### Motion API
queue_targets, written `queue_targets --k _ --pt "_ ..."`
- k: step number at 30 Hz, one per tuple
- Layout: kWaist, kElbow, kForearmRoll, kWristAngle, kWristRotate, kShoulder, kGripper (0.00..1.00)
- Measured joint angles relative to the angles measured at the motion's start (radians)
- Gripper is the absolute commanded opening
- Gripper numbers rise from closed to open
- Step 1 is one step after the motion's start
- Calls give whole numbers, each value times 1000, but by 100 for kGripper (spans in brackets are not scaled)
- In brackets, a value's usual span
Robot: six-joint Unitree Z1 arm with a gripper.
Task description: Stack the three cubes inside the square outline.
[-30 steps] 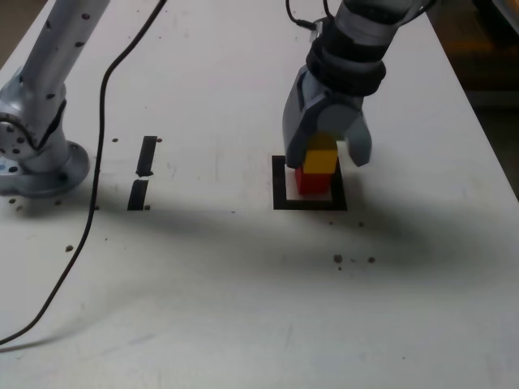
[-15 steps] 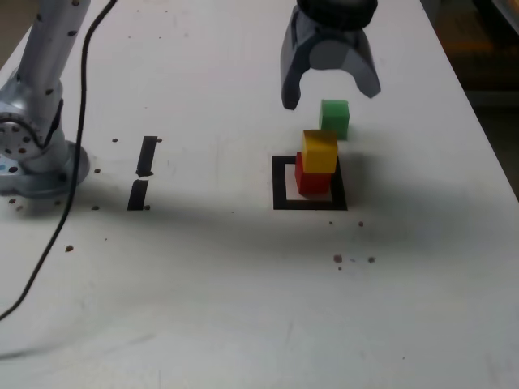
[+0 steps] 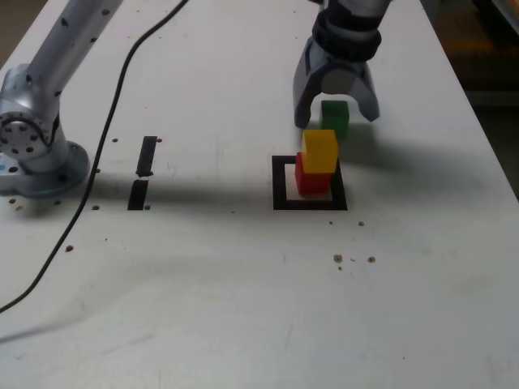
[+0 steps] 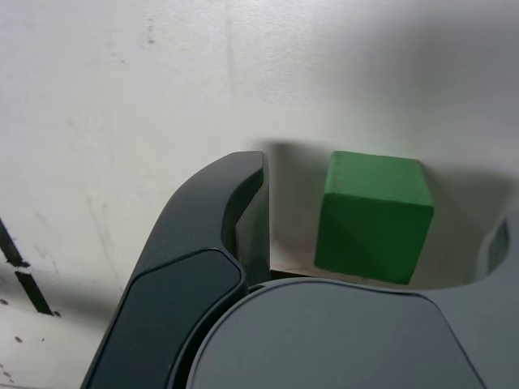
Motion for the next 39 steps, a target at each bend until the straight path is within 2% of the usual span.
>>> queue_targets --k 3,5,7,9,11,15,22,27,31,35,39 --pt "1 9 -18 6 2 24 82" --pt "3 16 -30 11 3 30 75" --pt "4 16 -36 16 2 30 63" --pt "4 15 -40 20 0 30 46" --pt "4 10 -47 24 -4 29 34" --pt "4 9 -63 25 -5 26 23" --pt "4 11 -76 26 -4 -2 12" --pt "2 17 -54 15 -3 -94 10" --pt "-33 -8 39 -12 -20 -191 10" --pt "-85 -64 156 -14 -64 -292 10" --pt "-129 -76 207 -26 -116 -321 10"
